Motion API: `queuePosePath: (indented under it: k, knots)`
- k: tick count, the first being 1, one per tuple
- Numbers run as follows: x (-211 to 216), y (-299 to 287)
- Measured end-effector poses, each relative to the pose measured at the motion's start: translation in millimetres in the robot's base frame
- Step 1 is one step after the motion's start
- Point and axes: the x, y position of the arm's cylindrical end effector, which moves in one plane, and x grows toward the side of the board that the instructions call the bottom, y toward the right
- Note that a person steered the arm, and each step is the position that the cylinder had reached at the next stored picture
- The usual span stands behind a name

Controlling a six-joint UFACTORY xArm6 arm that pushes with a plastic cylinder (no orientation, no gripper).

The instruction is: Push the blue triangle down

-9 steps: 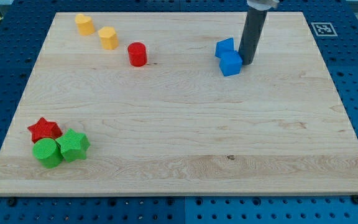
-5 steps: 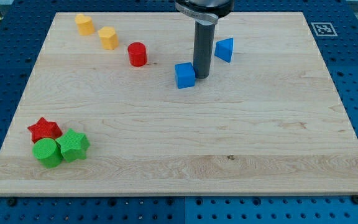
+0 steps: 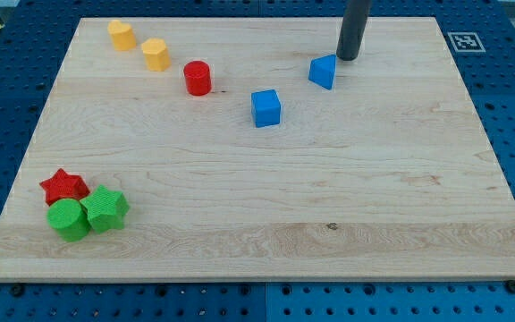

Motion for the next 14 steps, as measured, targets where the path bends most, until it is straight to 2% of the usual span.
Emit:
queuePosePath:
  k: [4, 6, 7, 8, 11, 14]
  knots:
    - [79.4, -20.1]
    - [33.2, -42.2]
    - [48.1, -66.5]
    - [68.4, -63.8]
    - [75.3, -20.9]
    - [126.2, -30.7]
